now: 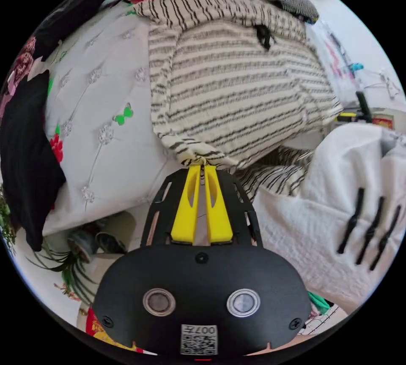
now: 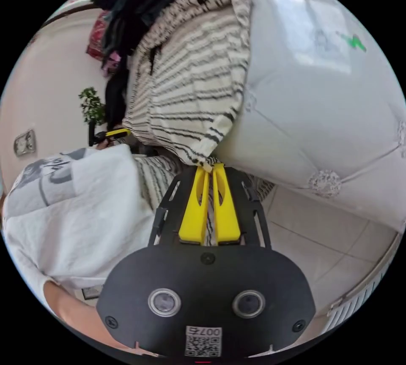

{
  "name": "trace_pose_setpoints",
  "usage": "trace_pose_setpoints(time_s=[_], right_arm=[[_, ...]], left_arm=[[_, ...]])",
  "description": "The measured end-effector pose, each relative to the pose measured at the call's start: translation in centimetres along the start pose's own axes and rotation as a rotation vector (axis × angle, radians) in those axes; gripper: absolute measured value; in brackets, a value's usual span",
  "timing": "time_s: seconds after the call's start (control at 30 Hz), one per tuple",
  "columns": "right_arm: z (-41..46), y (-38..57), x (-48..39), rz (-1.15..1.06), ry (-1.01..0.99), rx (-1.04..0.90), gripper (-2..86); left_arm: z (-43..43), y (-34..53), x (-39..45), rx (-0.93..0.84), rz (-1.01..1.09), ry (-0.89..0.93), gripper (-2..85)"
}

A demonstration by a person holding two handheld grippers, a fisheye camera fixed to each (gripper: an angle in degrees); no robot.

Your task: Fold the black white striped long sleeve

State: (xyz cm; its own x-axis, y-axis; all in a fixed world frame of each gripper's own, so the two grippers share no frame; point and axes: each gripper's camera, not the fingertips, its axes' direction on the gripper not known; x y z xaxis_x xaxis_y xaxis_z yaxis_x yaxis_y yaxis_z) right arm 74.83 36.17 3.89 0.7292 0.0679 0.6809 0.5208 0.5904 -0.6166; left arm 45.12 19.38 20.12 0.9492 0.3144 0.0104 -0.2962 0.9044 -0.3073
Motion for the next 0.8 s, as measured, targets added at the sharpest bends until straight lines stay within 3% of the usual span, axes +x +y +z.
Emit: trace_pose_setpoints(time_s=[0.1,0.23,0.4,0.57,0.63,0.8], right_arm=[[-5.9,-0.2,-2.7,-0.067,-0.021,0.185,0.7],[-9.5,-2.0,-4.2,-0.042,0.089,0.313,3.5],[-7.0,-2.9,-3.2,0.033,0.164,0.214,7.4],[-6.2,-1.4,-2.9,0.102,0.255,0.225,7.8],[-5.0,-1.6,-2.9,0.103,0.281,0.161,6.8],[-3.6,-1.6,-3.9,0.079,0.322,0.041,1.6]], left_arm=[[-4.8,-2.1,-2.1,0.187,-0.045,0.051,-0.3],[-6.5,-4.6,-4.0,0.279,-0.114,0.023,1.5],[-4.7,-3.6,-5.4,0.226,-0.144,0.061,8.8],[-4.4,0.0,-5.4,0.192,-0.188,0.105,10.0],[-3.6,-0.2,-4.4,0.153,-0.167,0.107,9.7],[-3.1,-2.5,-0.7,0.015,-0.013,-0.116,0.1]])
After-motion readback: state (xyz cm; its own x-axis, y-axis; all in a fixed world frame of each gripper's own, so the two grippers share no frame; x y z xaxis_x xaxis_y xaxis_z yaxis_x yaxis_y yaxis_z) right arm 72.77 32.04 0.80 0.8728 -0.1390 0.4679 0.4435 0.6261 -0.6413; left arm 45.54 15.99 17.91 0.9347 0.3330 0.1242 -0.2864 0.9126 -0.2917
